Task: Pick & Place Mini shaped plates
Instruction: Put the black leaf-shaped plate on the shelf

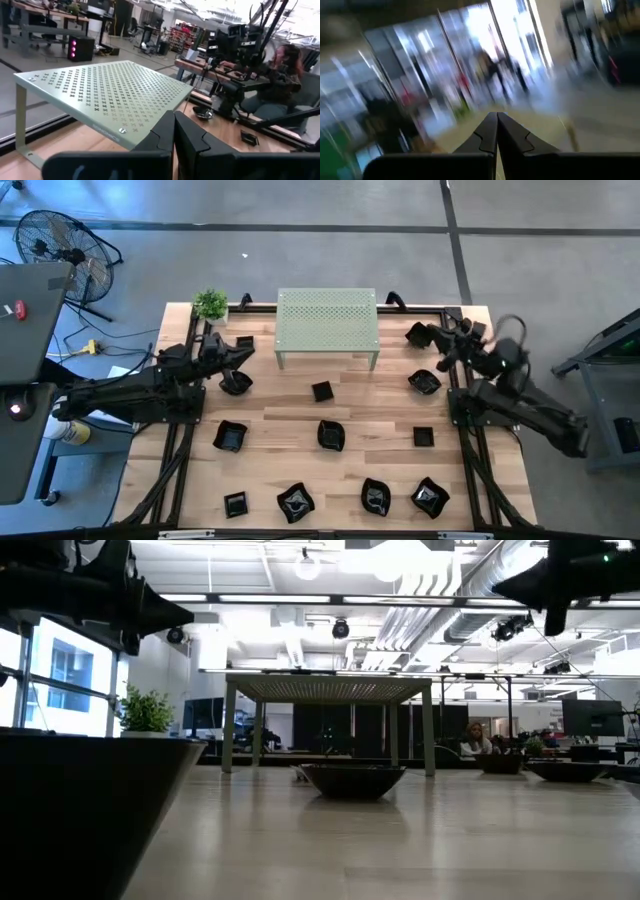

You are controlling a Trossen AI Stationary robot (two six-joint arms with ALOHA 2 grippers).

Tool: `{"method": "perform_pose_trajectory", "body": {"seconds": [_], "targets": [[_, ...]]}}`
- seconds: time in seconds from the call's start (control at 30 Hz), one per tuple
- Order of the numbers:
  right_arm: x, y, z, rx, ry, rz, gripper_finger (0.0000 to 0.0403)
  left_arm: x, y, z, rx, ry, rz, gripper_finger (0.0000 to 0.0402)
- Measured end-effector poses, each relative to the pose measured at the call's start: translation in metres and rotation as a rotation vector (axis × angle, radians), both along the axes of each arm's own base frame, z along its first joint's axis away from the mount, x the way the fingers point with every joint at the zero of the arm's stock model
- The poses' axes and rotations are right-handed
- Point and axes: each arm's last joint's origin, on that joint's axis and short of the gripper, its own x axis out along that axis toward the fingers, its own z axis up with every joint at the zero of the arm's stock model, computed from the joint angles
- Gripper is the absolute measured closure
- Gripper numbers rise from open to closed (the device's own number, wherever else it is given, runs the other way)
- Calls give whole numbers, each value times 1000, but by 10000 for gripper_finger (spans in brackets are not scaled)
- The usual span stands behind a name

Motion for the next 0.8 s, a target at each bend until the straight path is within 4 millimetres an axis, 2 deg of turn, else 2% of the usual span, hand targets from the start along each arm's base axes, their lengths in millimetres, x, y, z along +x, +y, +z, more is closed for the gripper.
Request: {"method": "perform_pose_trajectory", "body": {"seconds": [0.13, 0.27, 0.37, 0.5, 0.67, 0.8], "targets": [[3, -2, 29, 122, 340, 24, 401, 0, 1, 0, 8, 9, 23, 401], [19, -9, 28, 295, 608, 136, 401, -1, 1, -2, -2, 27, 52, 401], [30, -15, 11, 422, 763, 217, 402, -1, 1, -4, -3, 41, 55, 401], [41, -22, -16, 581, 948, 241, 400, -1, 1, -3, -3, 43, 56, 401], [55, -27, -41, 658, 1071, 257, 384, -1, 2, -4, -5, 49, 58, 401], [62, -27, -57, 697, 1154, 281, 352, -1, 2, -5, -6, 54, 58, 401]]}}
